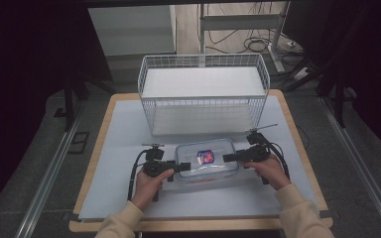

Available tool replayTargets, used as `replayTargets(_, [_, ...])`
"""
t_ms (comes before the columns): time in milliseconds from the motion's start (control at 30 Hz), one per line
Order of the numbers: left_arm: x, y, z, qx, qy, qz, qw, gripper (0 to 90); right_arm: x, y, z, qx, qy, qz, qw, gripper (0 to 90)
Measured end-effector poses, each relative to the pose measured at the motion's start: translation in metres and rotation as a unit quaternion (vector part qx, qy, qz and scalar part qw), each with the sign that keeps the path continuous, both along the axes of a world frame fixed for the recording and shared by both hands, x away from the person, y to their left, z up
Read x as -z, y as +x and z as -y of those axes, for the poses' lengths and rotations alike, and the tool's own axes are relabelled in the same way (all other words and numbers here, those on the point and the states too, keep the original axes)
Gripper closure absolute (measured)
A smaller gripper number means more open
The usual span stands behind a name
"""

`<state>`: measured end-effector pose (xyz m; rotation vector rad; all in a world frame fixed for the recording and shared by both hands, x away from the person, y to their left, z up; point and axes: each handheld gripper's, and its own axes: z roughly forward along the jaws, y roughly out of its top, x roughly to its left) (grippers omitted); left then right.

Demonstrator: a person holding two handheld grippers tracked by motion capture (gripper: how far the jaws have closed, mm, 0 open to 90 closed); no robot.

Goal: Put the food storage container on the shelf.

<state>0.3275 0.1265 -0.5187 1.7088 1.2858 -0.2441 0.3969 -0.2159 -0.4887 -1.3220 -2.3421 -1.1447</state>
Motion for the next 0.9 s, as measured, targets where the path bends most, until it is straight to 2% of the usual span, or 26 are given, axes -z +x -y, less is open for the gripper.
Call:
replayTargets(33, [0.0, 0.0, 0.0, 0.0, 0.001, 0.0, 1.0, 21.9, 0.002, 0.001, -0.001, 0.001, 0.007, -0.014, 0.9999, 23.6])
replayTargets(100, [0.0, 0.0, 0.0, 0.001, 0.0, 0.0, 1.0, 21.9, 0.002, 0.002, 0.001, 0.005, 0.012, -0.022, 0.9997, 25.4])
replayTargets(267, [-0.002, -0.003, 0.0, 0.0, 0.005, 0.008, 1.0, 23.2, 0.002, 0.002, 0.004, 0.007, 0.022, -0.028, 0.9994, 29.5])
replayTargets(900, [-0.009, -0.026, -0.002, -0.021, 0.0, 0.05, 0.9985, 37.4, -0.007, -0.017, 0.017, 0.009, 0.04, 0.0, 0.9991, 42.2])
